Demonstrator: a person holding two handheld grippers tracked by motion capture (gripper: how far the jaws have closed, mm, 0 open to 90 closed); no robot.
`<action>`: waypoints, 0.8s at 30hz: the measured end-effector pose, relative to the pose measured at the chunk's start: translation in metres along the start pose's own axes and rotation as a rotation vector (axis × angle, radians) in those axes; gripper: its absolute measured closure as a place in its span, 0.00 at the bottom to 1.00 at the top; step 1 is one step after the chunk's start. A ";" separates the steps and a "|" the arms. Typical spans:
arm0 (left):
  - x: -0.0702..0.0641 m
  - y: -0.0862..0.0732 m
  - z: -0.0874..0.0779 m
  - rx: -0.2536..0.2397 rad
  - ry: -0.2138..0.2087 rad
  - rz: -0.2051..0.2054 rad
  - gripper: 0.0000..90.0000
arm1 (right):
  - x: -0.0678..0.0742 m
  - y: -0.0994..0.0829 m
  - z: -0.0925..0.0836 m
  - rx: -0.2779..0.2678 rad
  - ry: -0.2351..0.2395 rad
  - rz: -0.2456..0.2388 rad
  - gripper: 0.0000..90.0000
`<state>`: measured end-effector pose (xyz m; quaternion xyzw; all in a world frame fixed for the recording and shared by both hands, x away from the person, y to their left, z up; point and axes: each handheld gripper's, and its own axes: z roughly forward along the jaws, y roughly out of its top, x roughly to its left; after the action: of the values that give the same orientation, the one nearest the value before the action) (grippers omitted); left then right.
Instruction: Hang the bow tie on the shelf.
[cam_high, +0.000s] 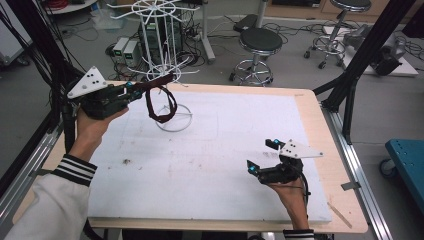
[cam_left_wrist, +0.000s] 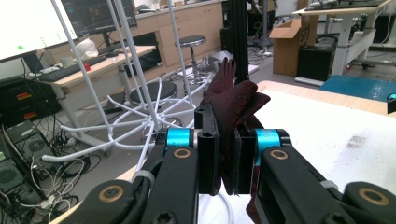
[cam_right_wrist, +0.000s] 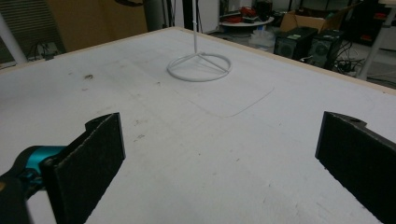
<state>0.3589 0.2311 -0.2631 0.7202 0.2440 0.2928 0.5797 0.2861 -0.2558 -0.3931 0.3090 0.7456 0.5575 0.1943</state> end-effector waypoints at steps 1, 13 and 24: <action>0.000 -0.001 -0.001 0.003 0.007 0.001 0.93 | 0.000 -0.001 0.000 0.000 -0.001 -0.002 0.01; 0.004 -0.010 -0.004 0.002 0.070 -0.011 0.93 | -0.002 -0.017 0.001 -0.070 -0.027 0.000 0.01; 0.002 -0.018 0.004 0.007 0.113 -0.013 0.93 | -0.002 -0.032 0.004 -0.105 -0.031 0.000 0.01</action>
<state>0.3631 0.2330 -0.2809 0.7030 0.2821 0.3285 0.5642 0.2824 -0.2596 -0.4245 0.3073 0.7123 0.5909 0.2217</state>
